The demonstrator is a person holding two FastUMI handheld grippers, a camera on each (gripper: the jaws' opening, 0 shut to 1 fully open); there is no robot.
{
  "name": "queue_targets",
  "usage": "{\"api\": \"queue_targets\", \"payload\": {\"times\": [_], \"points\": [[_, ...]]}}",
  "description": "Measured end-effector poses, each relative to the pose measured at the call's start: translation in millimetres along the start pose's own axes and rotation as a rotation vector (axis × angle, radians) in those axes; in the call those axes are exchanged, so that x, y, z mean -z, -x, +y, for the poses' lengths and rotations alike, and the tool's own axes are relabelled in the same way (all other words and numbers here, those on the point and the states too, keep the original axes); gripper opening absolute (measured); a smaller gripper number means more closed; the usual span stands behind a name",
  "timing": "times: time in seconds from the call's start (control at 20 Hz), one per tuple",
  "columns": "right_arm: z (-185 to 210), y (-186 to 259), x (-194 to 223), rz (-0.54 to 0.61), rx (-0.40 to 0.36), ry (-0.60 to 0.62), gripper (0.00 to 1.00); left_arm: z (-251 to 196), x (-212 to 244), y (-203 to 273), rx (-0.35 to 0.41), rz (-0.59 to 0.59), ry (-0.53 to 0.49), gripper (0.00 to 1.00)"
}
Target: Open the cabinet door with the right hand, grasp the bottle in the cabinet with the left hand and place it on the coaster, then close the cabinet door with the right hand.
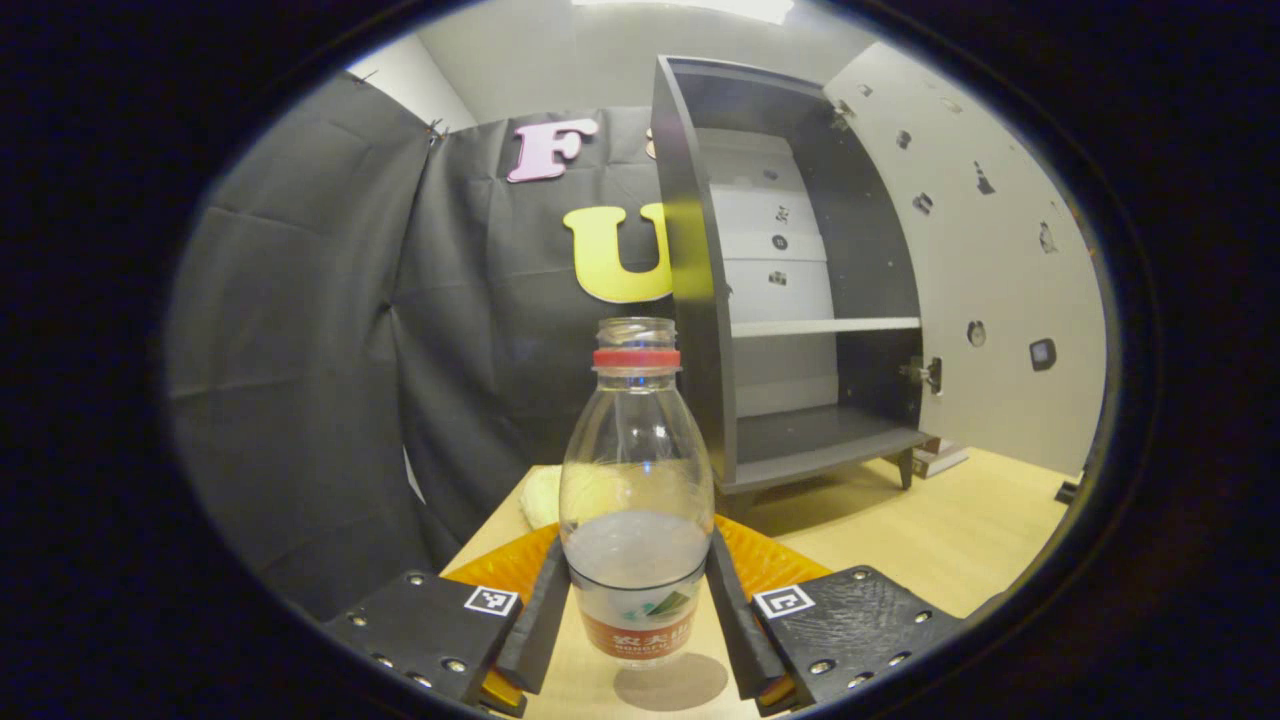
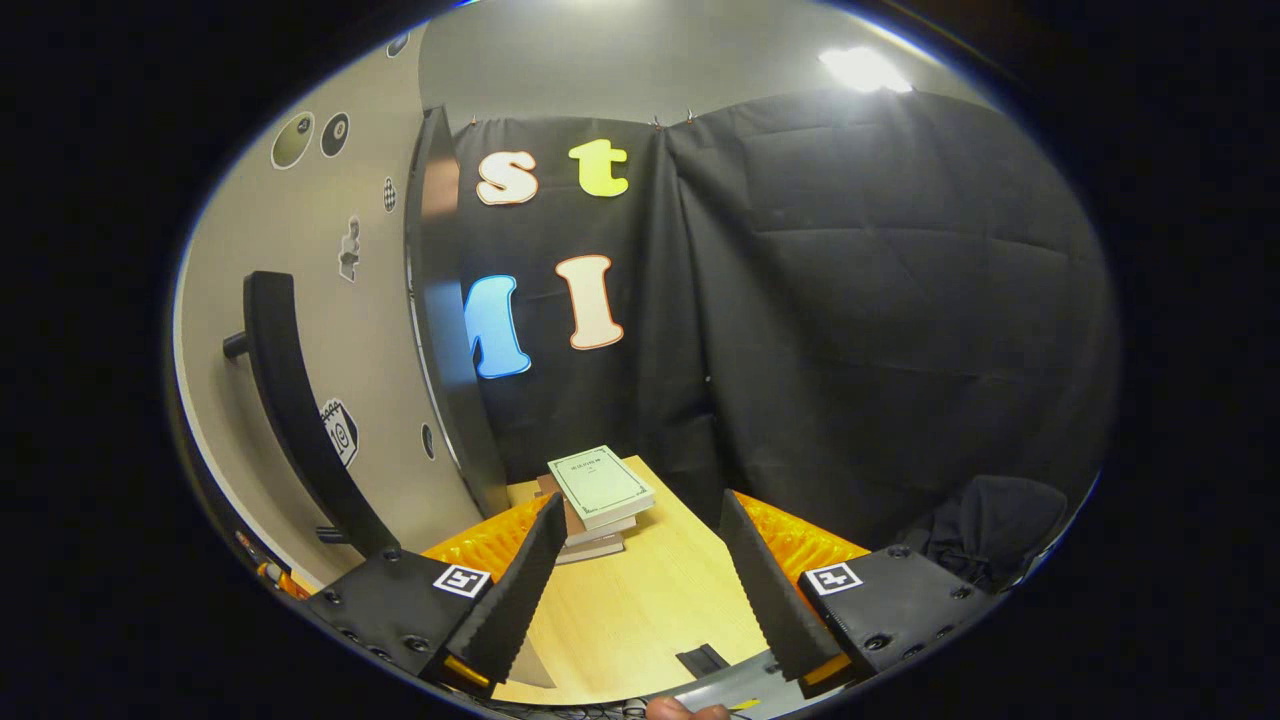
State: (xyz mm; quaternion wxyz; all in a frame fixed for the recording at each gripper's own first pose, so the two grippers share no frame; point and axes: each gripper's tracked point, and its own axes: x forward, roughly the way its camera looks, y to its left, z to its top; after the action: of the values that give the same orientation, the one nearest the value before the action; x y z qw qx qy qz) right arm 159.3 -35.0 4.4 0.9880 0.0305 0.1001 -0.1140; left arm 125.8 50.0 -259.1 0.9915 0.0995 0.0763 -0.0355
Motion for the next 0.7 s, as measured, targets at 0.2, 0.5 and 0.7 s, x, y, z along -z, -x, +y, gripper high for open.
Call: {"api": "queue_targets", "payload": {"times": [0.2,0.5,0.7], "points": [[-2,10,12,0.038,-0.006,-0.048,0.94,-10,36,-3,0.000,0.022,0.015,0.68],[-25,19,31,0.087,0.054,-0.193,0.98,-3,70,-12,-0.047,0.050,0.056,0.68],[-29,23,39,0.101,0.075,-0.209,0.98,-12,85,-10,-0.042,0.062,0.064,0.68]]}}
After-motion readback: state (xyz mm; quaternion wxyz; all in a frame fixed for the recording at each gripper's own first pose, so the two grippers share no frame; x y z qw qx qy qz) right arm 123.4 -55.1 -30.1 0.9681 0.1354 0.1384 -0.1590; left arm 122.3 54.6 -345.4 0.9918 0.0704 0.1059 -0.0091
